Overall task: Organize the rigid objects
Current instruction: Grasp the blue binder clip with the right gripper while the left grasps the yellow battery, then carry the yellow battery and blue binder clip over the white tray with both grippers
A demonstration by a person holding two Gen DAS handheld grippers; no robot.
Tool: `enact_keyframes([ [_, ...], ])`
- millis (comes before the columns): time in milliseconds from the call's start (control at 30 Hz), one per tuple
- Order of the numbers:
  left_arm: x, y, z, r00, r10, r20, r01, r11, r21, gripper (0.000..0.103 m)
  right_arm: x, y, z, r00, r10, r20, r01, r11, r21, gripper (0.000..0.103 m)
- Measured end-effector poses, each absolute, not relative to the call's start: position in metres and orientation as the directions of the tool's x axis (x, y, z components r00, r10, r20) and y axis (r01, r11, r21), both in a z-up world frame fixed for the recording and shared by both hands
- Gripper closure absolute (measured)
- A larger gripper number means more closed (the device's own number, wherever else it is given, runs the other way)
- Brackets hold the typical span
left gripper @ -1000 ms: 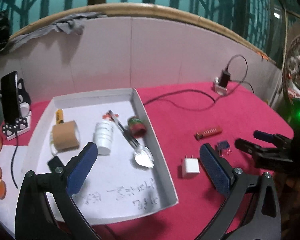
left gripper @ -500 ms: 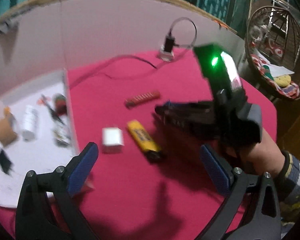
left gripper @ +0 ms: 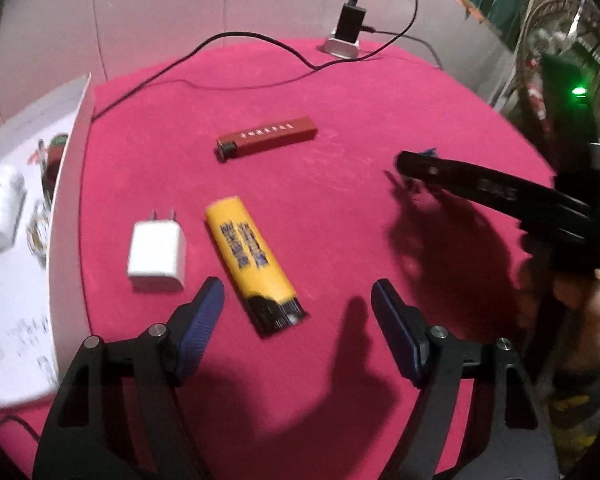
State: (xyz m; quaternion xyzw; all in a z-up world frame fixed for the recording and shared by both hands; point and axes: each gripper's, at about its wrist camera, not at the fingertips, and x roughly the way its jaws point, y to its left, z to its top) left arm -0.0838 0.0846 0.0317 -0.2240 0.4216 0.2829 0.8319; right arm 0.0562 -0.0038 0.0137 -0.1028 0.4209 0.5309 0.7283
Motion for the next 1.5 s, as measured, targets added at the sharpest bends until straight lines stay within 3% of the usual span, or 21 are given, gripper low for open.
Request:
enact_keyframes([
  [133,-0.072,0.094,0.028,0.444,0.328,-0.834,-0.669,0.74,-0.065,0.026,0.057,-0.001,0.013,0.073,0.692,-0.718,-0.855,0.414,0.312,0.081],
  [167,-0.069,0.095,0.028,0.434,0.343,-0.833,-0.669,0.742,-0.043,0.032,0.057,-0.002,0.013,0.074,0.692,-0.718,-0.855,0.414,0.311,0.081],
  [200,-0.068,0.094,0.028,0.427,0.363,-0.828,-0.668,0.744,-0.018,0.037,0.057,-0.002,0.013,0.074,0.691,-0.719,-0.856,0.414,0.31,0.081],
  [267,-0.071,0.09,0.027,0.445,0.358,-0.821,-0.654,0.756,-0.025,0.066,0.057,-0.001,0.013,0.074,0.691,-0.719,-0.856,0.414,0.31,0.081],
  [333,-0.073,0.083,0.028,0.449,0.368,-0.814,-0.638,0.77,-0.004,0.079,0.057,-0.001,0.013,0.076,0.69,-0.72,-0.857,0.414,0.307,0.081],
  [667,-0.083,0.066,0.044,0.501,0.417,-0.758,-0.618,0.786,0.025,0.08,0.047,-0.001,0.017,0.108,0.687,-0.719,-0.875,0.408,0.259,0.081],
  [733,-0.086,0.061,0.05,0.51,0.434,-0.742,-0.615,0.787,0.037,0.08,0.043,-0.006,0.022,0.105,0.699,-0.707,-0.878,0.399,0.264,0.087],
  [1067,-0.112,0.052,0.086,0.588,0.476,-0.654,-0.632,0.775,-0.005,0.08,0.013,-0.025,0.087,0.112,0.809,-0.577,-0.909,0.318,0.27,0.096],
  [1500,-0.166,0.046,0.138,0.674,0.544,-0.501,-0.655,0.753,-0.064,0.08,-0.03,-0.031,0.13,0.068,0.873,-0.484,-0.949,0.206,0.238,0.096],
])
